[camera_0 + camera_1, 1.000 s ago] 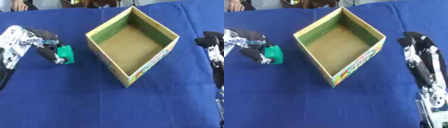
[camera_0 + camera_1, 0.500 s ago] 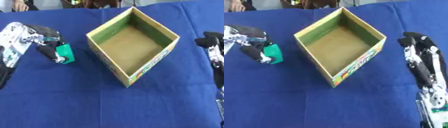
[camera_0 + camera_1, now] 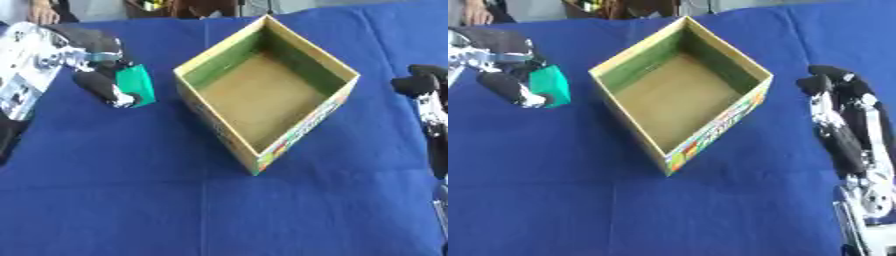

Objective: Pick up objects on the table and place them in the box.

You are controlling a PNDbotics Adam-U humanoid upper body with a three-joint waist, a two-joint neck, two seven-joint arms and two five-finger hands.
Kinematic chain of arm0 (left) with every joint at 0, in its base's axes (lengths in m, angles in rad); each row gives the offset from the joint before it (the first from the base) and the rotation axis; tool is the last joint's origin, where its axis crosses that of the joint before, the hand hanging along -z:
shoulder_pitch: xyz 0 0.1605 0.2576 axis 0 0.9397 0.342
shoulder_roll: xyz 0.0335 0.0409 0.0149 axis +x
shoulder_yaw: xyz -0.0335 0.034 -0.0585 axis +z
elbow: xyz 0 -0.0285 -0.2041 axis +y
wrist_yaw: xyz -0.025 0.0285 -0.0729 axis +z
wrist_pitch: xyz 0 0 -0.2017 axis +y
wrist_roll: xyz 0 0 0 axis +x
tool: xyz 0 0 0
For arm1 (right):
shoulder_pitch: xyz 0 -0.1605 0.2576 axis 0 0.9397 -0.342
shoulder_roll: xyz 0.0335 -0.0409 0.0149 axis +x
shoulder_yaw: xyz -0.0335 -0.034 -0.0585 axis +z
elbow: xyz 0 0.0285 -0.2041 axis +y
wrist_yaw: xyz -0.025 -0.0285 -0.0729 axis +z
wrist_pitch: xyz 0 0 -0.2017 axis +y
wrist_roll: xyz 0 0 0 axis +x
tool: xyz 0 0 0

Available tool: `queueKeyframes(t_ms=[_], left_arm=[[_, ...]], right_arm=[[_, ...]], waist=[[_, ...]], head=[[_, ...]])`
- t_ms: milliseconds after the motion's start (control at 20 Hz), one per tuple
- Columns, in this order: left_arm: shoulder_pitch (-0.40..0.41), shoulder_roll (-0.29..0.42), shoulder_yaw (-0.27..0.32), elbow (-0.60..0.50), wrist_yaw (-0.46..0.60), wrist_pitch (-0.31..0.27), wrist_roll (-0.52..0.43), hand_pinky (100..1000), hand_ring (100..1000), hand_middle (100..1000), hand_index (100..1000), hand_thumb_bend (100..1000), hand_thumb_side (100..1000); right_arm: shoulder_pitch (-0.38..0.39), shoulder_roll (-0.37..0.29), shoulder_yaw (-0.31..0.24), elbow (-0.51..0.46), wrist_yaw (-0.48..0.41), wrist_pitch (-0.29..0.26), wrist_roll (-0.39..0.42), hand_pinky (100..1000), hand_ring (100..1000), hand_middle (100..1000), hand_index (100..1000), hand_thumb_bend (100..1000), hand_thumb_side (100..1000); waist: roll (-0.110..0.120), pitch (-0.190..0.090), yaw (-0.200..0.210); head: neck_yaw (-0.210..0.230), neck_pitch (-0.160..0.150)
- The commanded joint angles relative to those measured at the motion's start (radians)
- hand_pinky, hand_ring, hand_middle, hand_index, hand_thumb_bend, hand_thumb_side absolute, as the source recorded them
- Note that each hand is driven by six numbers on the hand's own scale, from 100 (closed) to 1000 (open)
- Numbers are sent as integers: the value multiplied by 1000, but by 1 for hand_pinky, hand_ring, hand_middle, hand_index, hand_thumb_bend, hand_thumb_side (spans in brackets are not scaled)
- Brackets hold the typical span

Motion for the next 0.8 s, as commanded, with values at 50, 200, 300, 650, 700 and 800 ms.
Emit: queueKeyframes(t_ms=[50,200,300,650,700,800], left_arm=[[-38,17,31,-30,16,13,17,372,432,382,515,100,643],[-62,8,42,-35,9,18,26,372,430,378,511,100,641],[-83,-2,48,-30,-1,20,34,370,424,375,507,100,642],[-169,-62,74,30,-38,34,96,362,410,369,500,100,636],[-178,-71,76,35,-44,33,109,362,409,369,500,100,634],[-197,-94,81,43,-67,35,136,361,408,368,500,100,630]], right_arm=[[-4,-14,-4,-19,-8,1,-1,786,715,563,732,100,532],[-5,-14,-2,-19,-8,3,-1,787,715,563,732,100,532],[-7,-15,-2,-19,-7,3,0,787,716,563,732,100,532],[-23,-19,3,-19,-10,-1,6,788,716,564,734,100,528],[-26,-20,4,-19,-12,-2,6,787,716,564,734,100,527],[-35,-21,7,-19,-17,-3,10,788,717,565,734,100,524]], waist=[[1,-24,-2],[5,-22,-6],[9,-21,-11],[23,-10,-29],[26,-8,-34],[32,-5,-49]], head=[[4,4],[6,2],[10,0],[37,-17],[40,-19],[48,-26]])
